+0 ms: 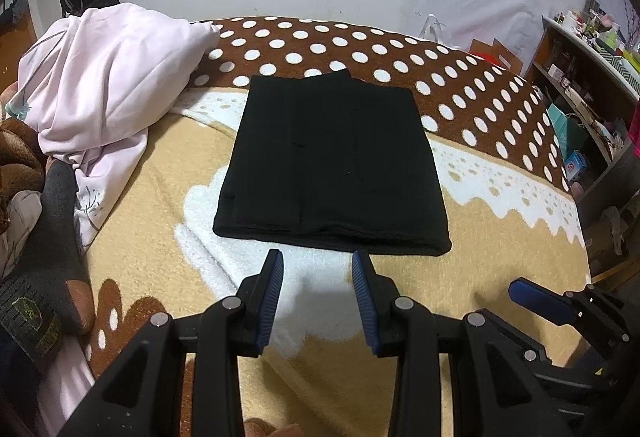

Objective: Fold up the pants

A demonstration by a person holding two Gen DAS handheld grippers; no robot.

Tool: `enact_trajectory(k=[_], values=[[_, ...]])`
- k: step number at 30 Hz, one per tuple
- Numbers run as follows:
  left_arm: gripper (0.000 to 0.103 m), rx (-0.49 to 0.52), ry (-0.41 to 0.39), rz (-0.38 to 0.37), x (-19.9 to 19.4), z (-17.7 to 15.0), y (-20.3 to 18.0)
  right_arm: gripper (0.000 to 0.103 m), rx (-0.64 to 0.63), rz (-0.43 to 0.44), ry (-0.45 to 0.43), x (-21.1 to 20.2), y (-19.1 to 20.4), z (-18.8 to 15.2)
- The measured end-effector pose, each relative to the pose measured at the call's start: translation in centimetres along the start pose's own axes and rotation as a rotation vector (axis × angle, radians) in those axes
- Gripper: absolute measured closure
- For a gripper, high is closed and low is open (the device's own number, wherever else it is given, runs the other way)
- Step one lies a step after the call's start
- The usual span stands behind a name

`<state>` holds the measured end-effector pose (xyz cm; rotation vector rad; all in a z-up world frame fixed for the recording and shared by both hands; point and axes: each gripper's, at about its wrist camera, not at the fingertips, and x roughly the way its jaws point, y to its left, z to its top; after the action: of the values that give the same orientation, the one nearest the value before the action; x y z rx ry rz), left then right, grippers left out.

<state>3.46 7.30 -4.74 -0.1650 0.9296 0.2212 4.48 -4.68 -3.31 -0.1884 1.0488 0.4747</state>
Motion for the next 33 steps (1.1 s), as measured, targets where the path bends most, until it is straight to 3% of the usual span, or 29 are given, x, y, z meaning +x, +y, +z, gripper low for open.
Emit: enact_trajectory(k=[33], values=[[0.065,-0.003,0.006,0.010,0.08,-0.02,0.12,0.060,-0.003,0.005,-0.002,-0.07,0.22,0.12]])
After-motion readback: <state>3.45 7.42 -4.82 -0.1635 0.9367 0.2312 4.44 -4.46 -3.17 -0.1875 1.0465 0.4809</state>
